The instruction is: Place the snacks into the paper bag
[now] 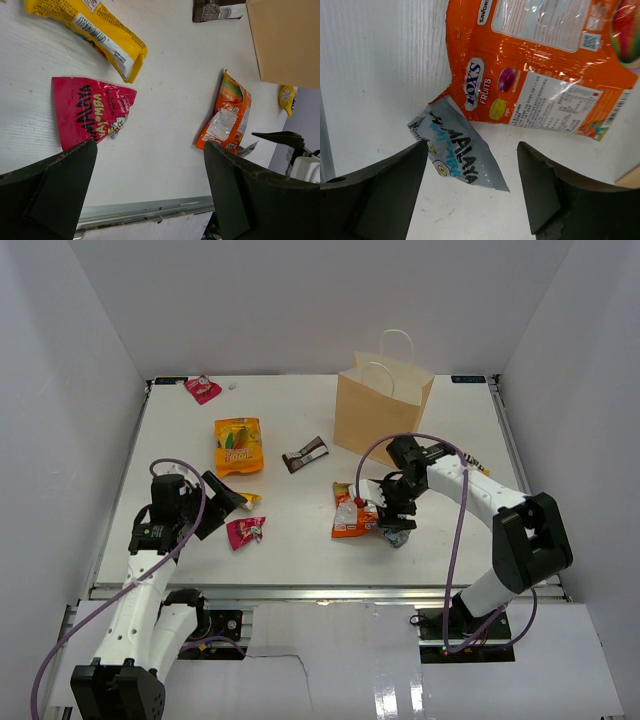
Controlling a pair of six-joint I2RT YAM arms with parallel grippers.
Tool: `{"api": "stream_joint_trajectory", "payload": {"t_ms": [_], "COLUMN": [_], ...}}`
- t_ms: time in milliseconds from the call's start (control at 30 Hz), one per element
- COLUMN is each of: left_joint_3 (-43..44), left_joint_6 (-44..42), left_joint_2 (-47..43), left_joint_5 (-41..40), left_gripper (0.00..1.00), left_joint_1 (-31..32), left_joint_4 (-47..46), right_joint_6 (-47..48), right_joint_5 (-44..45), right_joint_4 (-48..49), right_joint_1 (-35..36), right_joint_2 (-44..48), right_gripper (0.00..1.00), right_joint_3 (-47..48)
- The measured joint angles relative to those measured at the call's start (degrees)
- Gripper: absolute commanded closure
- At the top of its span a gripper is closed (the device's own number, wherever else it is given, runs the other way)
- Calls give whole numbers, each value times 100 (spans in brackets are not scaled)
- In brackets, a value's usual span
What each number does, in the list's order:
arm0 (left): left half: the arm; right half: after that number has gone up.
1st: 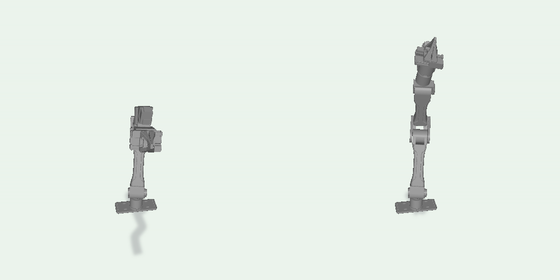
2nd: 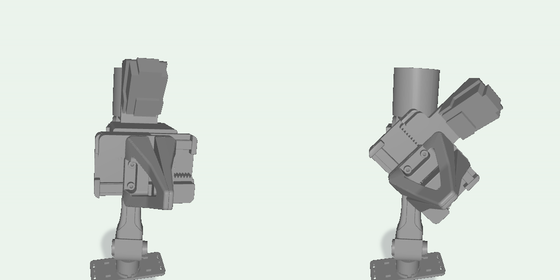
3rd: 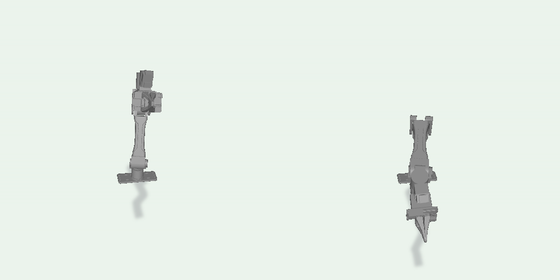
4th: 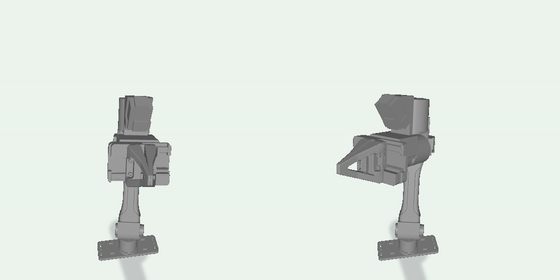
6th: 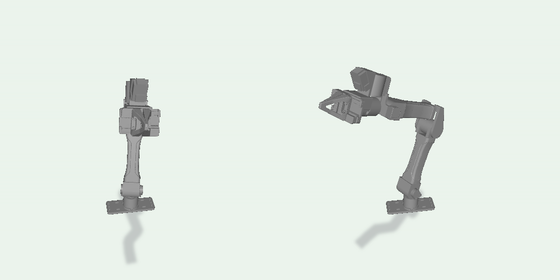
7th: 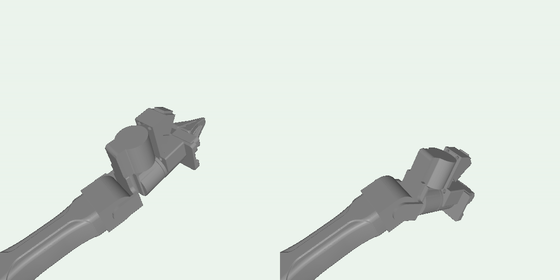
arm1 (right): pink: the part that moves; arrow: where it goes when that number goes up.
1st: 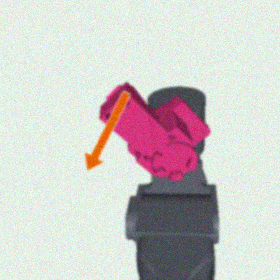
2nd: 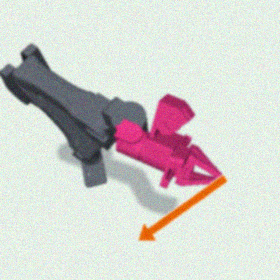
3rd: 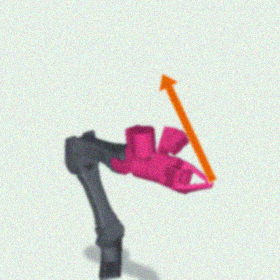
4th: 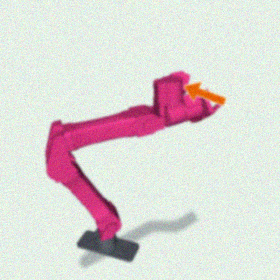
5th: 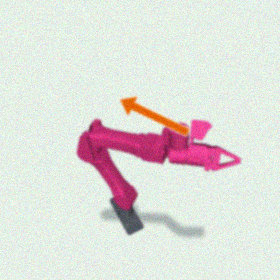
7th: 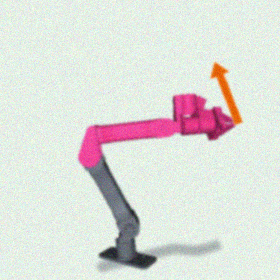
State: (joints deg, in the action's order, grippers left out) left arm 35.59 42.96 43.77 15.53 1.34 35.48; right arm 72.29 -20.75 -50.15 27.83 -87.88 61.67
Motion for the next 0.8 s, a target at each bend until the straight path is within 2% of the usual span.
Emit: {"api": "stream_joint_trajectory", "payload": {"t_ms": [33, 100, 167, 200, 300, 400, 567, 800], "left_joint_3": [0, 0, -2, -2, -61, -164, -387, -398], "left_joint_6": [-4, -11, -24, -26, -24, -13, 107, 286], "left_joint_2": [33, 68, 72, 70, 70, 76, 328, 1154], "left_joint_5": [11, 33, 98, 170, 450, 754, 1182, 1069], "left_gripper": [2, 2, 2, 2, 2, 2, 2, 2], "left_joint_1": [-2, 0, -2, -2, 0, 2, 247, 1558], "left_joint_4": [13, 7, -9, -39, -205, -389, -793, -1268], "right_joint_6": [103, 249, 326, 352, 361, 313, 236, -590], "right_joint_5": [4, 31, 98, 116, 131, 105, -413, -1637], "right_joint_4": [-7, -9, 50, 87, 168, 227, 26, -291], "right_joint_1": [0, 0, 0, 0, 0, -20, -256, -772], "right_joint_2": [-138, -444, -719, -752, -697, -518, 302, 992], "right_gripper": [35, 40, 51, 61, 79, 87, 92, 92], "right_joint_3": [11, 13, -35, -94, -299, -422, -332, 1239]}}
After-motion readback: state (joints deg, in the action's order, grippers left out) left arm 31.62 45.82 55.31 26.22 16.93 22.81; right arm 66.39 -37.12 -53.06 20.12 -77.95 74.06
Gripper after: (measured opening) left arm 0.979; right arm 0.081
